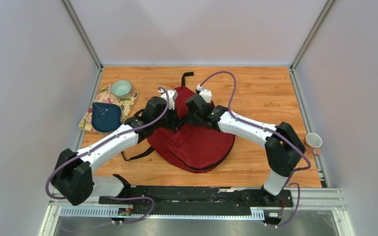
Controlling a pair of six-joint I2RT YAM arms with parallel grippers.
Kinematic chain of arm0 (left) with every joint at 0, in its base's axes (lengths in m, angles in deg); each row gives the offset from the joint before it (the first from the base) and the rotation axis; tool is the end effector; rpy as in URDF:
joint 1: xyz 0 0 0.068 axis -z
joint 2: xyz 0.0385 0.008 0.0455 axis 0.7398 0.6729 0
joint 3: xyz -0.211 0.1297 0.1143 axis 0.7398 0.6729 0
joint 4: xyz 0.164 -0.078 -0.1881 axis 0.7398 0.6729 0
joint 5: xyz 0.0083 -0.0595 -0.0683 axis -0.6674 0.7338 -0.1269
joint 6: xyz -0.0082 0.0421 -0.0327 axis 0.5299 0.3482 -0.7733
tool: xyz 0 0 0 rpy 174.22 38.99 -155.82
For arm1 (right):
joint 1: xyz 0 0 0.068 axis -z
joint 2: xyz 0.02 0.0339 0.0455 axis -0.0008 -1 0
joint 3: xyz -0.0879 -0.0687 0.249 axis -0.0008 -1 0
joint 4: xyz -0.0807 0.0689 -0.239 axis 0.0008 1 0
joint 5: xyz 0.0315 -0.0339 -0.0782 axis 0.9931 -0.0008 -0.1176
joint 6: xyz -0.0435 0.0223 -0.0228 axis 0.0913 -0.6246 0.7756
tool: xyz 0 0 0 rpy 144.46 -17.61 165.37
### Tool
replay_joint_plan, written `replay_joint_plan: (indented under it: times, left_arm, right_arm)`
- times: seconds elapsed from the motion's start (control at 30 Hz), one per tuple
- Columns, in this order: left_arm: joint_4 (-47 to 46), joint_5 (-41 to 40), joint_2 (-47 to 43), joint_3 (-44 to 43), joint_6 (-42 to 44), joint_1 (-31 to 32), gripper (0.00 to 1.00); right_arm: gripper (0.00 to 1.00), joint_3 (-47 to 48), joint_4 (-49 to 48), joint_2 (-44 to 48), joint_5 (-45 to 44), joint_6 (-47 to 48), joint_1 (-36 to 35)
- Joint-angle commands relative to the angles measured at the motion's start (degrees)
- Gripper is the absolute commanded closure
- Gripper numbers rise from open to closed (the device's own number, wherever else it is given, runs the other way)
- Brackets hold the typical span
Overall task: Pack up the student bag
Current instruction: Adjust the student bag at the center of the board.
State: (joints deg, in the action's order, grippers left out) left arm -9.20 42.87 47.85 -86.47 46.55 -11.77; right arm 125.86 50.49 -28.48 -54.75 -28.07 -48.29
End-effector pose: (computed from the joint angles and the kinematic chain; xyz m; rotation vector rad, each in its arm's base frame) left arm 0.2281 -0.1686 0.2619 0.2609 2.2448 -0.6658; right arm 0.2594 0.2759 0.2422 0.0774 2.4374 0.4173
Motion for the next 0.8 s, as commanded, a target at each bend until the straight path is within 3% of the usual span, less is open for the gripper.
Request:
replay_joint_plan:
  times: [0.0,0.3,0.4,0.43,0.53,0.77]
  left_arm:
    - [-0.10,1.00,0.31,0.23,-0.49,-0.35,1.00]
    - [-0.02,1.09,0.05,0.67,-0.49,-0.44,1.00]
    - [-0.10,1.35,0.05,0.67,-0.49,-0.52,1.00]
    - [-0.10,1.44,0.22,0.76,-0.58,-0.52,1.00]
    - [-0.10,1.35,0.05,0.84,-0.58,-0.52,1.00]
    - [-0.45,2.49,1.28,0.58,-0.58,-0.61,1.00]
  right_arm:
    - [0.62,3.25,3.74,-1.41,-5.52,3.26,-0.35]
    - [0.64,4.05,4.02,-3.35,-5.09,4.75,-0.36]
    - [0.74,3.70,3.75,-3.79,-4.38,4.84,-0.35]
    - [0.87,3.61,3.83,-3.96,-4.12,4.84,-0.35]
    - [1.00,3.00,3.22,-3.35,-3.85,4.76,-0.35]
    - [1.00,-1.22,0.76,1.39,-3.24,5.46,-0.27]
